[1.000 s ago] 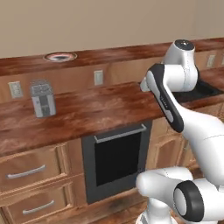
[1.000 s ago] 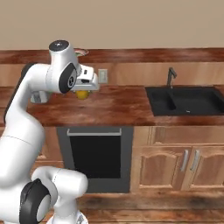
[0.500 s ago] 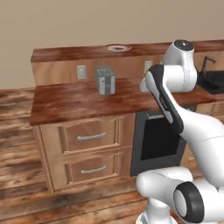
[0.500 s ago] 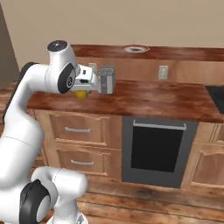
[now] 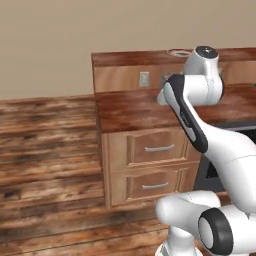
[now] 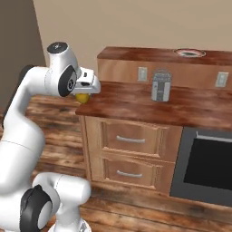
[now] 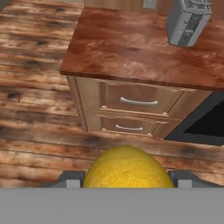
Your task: Take the cheese, chicken drumstick, and lemon from the fridge and place them on the plate on the dining counter to create an appetizer plate.
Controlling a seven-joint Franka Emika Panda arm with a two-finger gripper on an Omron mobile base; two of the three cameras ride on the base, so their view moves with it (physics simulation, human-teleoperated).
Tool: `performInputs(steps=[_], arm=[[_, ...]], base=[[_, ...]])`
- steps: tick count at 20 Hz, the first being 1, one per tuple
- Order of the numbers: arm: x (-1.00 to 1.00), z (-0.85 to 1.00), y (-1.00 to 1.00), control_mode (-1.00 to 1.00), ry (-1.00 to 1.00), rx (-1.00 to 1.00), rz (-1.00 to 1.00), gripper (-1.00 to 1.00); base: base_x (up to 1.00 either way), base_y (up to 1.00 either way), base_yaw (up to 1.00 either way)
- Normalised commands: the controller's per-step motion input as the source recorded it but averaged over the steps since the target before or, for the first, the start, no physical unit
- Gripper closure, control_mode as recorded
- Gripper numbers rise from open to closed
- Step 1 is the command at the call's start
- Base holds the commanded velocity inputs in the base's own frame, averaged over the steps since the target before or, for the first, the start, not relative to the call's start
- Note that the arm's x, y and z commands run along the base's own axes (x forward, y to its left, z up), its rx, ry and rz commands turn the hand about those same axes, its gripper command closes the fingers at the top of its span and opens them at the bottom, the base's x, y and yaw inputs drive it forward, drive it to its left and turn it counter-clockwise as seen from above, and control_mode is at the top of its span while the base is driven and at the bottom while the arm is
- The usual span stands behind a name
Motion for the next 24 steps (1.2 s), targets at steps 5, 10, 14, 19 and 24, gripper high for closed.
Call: performInputs(steps=[5,10,14,19,24], arm=[[0.0,0.0,0.0,1.0,0.0,0.0,0.0,1.0],[0.0,0.0,0.0,1.0,0.0,0.0,0.0,1.0],[0.0,0.0,0.0,1.0,0.0,0.0,0.0,1.0],[0.0,0.0,0.0,1.0,0.0,0.0,0.0,1.0],[0.0,0.0,0.0,1.0,0.0,0.0,0.0,1.0]], base=[[0.16,1.0,0.01],[0.45,1.0,-0.02],[0.68,1.0,-0.07],[0.95,1.0,-0.12],[1.0,0.9,-0.24]])
